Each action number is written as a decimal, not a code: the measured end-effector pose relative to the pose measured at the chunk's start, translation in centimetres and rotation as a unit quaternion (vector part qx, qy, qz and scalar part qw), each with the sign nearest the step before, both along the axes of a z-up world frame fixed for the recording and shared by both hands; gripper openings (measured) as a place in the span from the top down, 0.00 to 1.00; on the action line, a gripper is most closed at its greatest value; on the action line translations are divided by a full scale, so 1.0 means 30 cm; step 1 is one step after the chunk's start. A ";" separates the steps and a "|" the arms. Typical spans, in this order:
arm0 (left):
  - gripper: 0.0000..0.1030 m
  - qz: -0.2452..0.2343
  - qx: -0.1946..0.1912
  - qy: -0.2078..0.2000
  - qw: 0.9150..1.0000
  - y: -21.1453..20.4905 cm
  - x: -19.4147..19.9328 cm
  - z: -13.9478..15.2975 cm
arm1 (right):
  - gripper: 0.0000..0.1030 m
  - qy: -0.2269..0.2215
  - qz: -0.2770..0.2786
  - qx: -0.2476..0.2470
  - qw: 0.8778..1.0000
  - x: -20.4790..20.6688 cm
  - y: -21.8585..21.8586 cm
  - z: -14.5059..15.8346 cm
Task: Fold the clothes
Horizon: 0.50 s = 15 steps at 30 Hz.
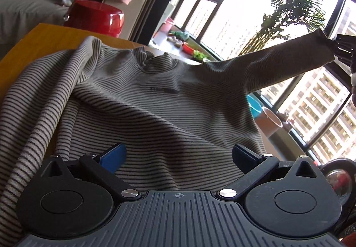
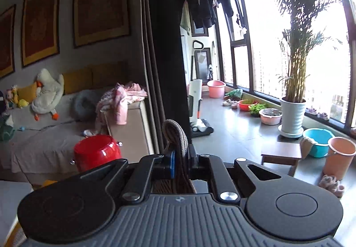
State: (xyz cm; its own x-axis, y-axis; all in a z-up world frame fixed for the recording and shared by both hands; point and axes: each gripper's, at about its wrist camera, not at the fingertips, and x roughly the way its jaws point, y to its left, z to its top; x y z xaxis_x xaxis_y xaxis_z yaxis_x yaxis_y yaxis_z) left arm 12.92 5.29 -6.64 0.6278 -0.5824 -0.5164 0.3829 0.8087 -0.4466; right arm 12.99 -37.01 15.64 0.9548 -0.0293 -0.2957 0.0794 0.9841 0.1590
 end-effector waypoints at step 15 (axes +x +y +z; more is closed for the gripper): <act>0.00 0.000 -0.012 -0.004 1.000 0.008 -0.002 -0.012 | 0.90 0.046 0.227 0.043 0.972 0.382 0.645 -0.119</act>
